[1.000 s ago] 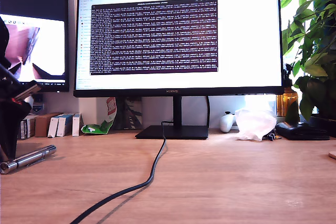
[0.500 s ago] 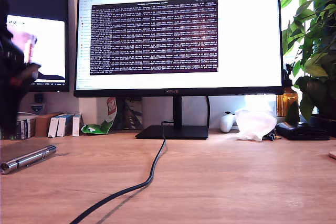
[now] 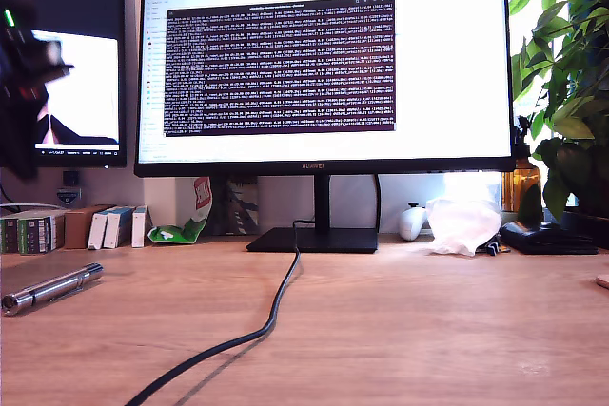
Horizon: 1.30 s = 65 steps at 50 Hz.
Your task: Pick the metallic laser pointer with your right arm, pass it to your left arm, then place it down to the left side of the table
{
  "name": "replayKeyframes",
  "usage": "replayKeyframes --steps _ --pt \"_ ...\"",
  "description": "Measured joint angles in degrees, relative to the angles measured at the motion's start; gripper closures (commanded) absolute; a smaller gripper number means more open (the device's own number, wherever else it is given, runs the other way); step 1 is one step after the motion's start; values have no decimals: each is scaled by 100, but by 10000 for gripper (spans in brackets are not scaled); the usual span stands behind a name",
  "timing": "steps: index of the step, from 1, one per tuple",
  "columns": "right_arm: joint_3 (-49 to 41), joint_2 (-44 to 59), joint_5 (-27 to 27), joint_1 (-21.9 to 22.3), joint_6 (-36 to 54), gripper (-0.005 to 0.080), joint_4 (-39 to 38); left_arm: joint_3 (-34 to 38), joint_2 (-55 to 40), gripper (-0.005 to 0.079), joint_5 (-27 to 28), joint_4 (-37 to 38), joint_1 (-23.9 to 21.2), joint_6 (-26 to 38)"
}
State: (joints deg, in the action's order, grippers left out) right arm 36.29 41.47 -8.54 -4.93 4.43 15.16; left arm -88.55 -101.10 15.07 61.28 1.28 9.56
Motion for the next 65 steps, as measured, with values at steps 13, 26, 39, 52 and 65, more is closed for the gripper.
replayKeyframes --steps 13,26,39,52,65 --pt "-153 -2 46 575 -13 763 72 1095 1038 764 -131 -968 -7 -7" --pt "-162 -815 197 636 -146 763 721 2310 1954 764 -227 -1759 -7 -144" --pt "-284 -1349 192 636 -140 763 302 2914 3152 764 -387 -2658 -11 -151" --pt "-756 -1196 35 636 -463 763 -321 3003 3161 764 -407 -3220 -11 -157" --pt "-756 -1244 -326 636 -1147 763 -339 3263 3241 764 -411 -3919 -262 -181"
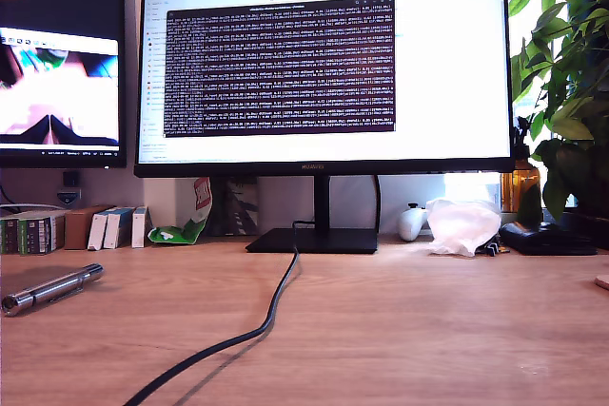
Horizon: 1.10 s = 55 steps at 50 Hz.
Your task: Pick the metallic laser pointer with your right arm, pass it to your left arm, then place it down to the left side of the table
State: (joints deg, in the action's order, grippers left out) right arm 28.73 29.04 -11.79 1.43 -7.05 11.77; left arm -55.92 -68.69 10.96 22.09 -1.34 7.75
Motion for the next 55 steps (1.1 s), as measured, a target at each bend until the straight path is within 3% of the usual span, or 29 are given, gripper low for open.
replayKeyframes --steps 10,17,26,36,48,55 --pt "-125 -297 31 2 -20 763 -155 1180 352 764 -210 -551 -118 -7" --pt "-802 -826 122 2 92 763 -433 1941 638 764 -328 -876 -114 -46" --pt "-1565 -1189 411 2 280 763 -442 2839 1217 764 -509 -1672 -114 -142" --pt "-1821 -1838 699 2 396 763 -437 3919 1519 764 -586 -2601 -114 -293" --pt "-2227 -2859 1064 0 415 763 -105 4417 1779 764 -730 -3335 -114 -356" --pt "-2258 -2859 1191 0 444 763 -35 4566 1952 764 -977 -3412 -114 -361"
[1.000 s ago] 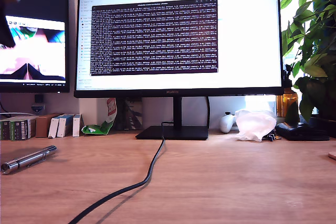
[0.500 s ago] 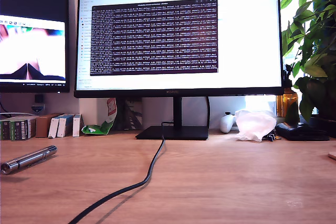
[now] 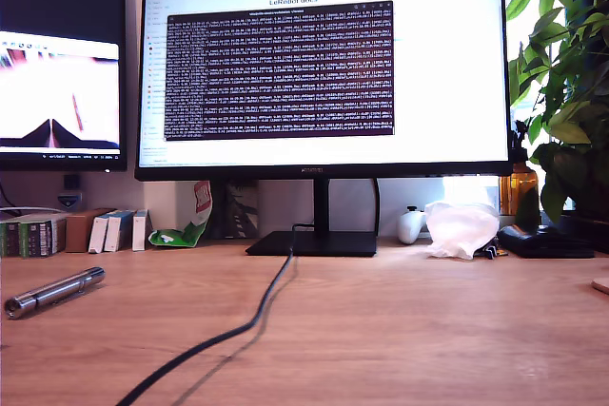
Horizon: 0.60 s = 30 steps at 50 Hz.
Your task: Pick the metallic laser pointer with your right arm, pass it to your left arm, then place it down to the left side of the table
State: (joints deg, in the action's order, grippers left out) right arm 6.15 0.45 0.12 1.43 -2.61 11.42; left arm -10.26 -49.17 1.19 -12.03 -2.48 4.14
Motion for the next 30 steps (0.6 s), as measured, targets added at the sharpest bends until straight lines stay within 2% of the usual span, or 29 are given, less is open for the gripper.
replayKeyframes --steps 12,30 --pt "-68 0 229 0 -15 763 -256 417 828 764 -282 317 0 -369" --pt "-201 0 313 0 -221 763 -446 577 3276 764 -299 1954 0 -422"
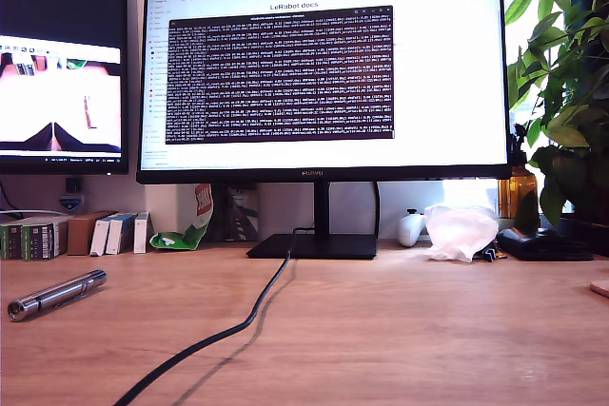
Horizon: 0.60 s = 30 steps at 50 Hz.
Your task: Pick the metallic laser pointer with your right arm, pass it to your left arm, then place it down to the left side of the table
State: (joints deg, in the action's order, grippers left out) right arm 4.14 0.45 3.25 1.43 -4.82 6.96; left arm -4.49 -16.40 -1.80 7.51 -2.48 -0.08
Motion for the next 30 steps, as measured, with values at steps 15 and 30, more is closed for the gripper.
replayKeyframes --steps 15,30 --pt "-323 0 396 0 -37 763 -57 90 1622 764 -13 1239 -210 -103" --pt "-323 0 391 0 170 763 83 109 1663 764 -4 1283 -472 -133"
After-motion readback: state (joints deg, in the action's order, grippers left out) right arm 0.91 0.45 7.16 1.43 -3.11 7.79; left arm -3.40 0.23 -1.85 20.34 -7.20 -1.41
